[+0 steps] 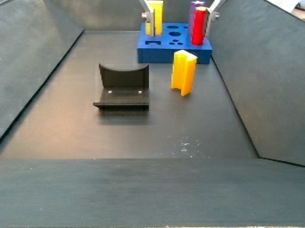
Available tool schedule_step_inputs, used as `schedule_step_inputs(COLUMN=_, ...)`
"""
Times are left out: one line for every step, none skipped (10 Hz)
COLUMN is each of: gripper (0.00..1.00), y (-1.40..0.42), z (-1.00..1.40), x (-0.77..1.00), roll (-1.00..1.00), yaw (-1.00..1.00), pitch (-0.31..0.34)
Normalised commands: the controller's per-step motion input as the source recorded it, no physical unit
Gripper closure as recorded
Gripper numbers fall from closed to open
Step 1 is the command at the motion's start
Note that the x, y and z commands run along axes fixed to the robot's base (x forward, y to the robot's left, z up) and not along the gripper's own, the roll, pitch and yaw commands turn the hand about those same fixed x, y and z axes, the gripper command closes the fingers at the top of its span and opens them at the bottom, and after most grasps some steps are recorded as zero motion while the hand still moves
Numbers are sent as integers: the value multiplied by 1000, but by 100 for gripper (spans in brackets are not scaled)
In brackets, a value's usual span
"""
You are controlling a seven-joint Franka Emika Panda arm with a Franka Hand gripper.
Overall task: Pick up the arch object. Move up. Rotate the arch object. Move to above the board. Insert the arch object.
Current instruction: Pick up the arch object.
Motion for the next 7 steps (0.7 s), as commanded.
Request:
schedule_step_inputs(gripper=0, y=-71, z=-3, x=0, roll=0, yaw=0, pitch=0)
schedule_step_inputs(gripper=0, y=-429, z=-260, x=-237, roll=0, yaw=286, pitch=-117)
schedule_step_inputs(gripper=0, y=-629, z=-289, x=-231, roll=69, yaw=569, pitch=-54)
schedule_step_inputs(gripper=0, y=-566, z=-383, x=-209, roll=101, yaw=654, pitch=-9)
schedule_step_inputs(gripper=0, y=-437, z=-469, x=-143, roll=99, yaw=769, pitch=0)
schedule_step_inputs(gripper=0, y=-429, z=-494, x=-129, roll=101, yaw=780, pitch=-7)
schedule_step_inputs(gripper=0, y=-309, z=-640, x=-191, roll=113, yaw=814, pitch=-87)
